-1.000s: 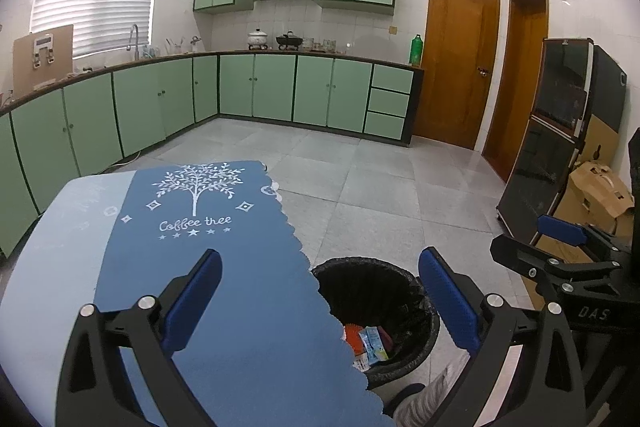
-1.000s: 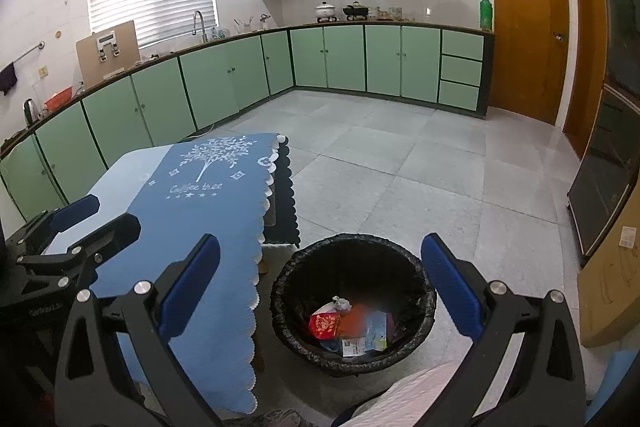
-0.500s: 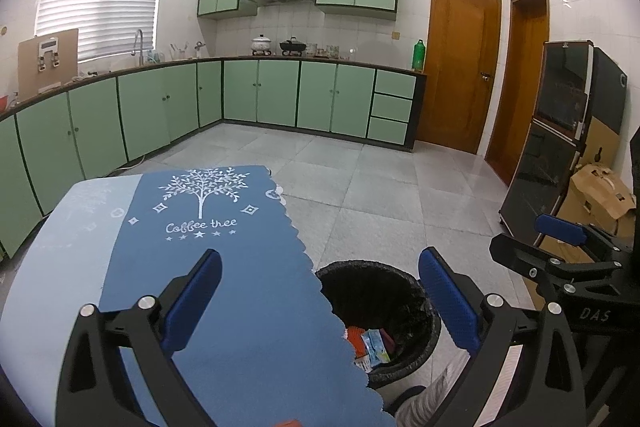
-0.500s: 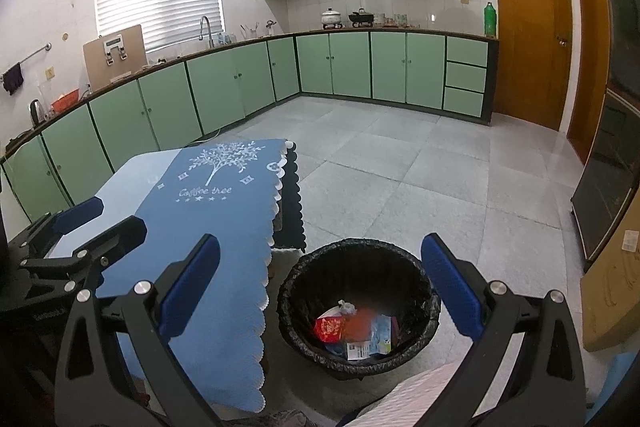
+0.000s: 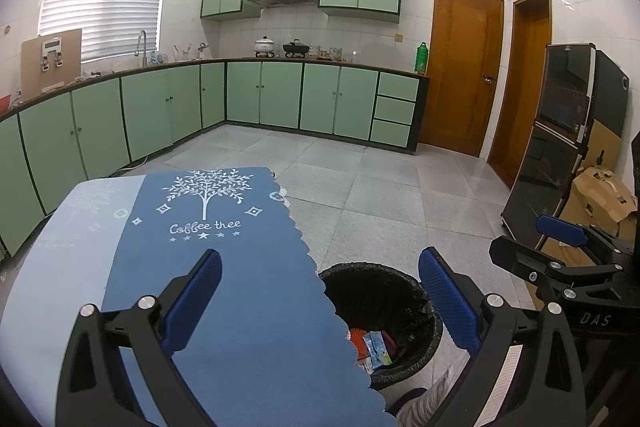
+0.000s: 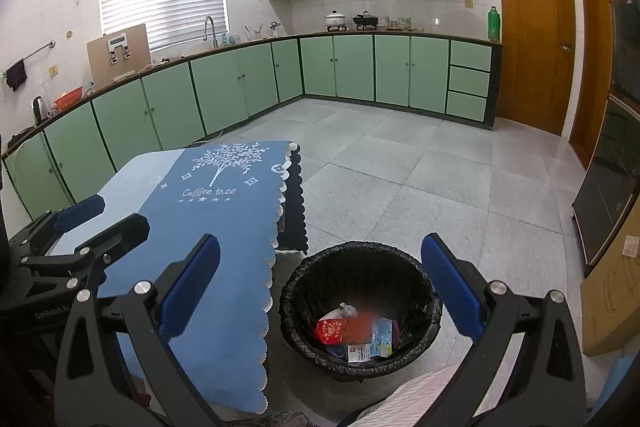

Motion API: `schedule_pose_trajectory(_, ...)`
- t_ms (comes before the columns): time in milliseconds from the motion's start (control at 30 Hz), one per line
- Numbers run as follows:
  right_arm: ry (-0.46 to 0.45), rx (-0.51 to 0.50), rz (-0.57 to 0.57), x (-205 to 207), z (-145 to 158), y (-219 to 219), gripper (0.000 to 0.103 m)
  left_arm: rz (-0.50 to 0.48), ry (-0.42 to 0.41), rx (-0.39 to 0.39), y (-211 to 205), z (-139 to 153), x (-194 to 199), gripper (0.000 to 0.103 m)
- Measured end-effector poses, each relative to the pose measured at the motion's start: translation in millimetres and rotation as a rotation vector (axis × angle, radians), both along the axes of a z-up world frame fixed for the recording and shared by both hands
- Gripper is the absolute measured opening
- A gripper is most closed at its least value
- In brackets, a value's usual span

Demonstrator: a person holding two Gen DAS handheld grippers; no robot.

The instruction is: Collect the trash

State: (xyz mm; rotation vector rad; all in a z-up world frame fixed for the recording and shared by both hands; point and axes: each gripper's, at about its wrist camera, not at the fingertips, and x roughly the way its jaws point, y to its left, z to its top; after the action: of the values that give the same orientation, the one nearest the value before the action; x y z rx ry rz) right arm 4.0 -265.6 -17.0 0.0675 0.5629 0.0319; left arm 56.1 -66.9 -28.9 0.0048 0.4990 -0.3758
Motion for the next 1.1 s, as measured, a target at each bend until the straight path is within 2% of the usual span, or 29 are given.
schedule_pose_trajectory(1100, -0.004, -0.001, 0.002, 0.4, 0.7, 2.4, 0.098, 0.002, 0.000, -0.001, 1.9, -0.1, 0.0, 0.097)
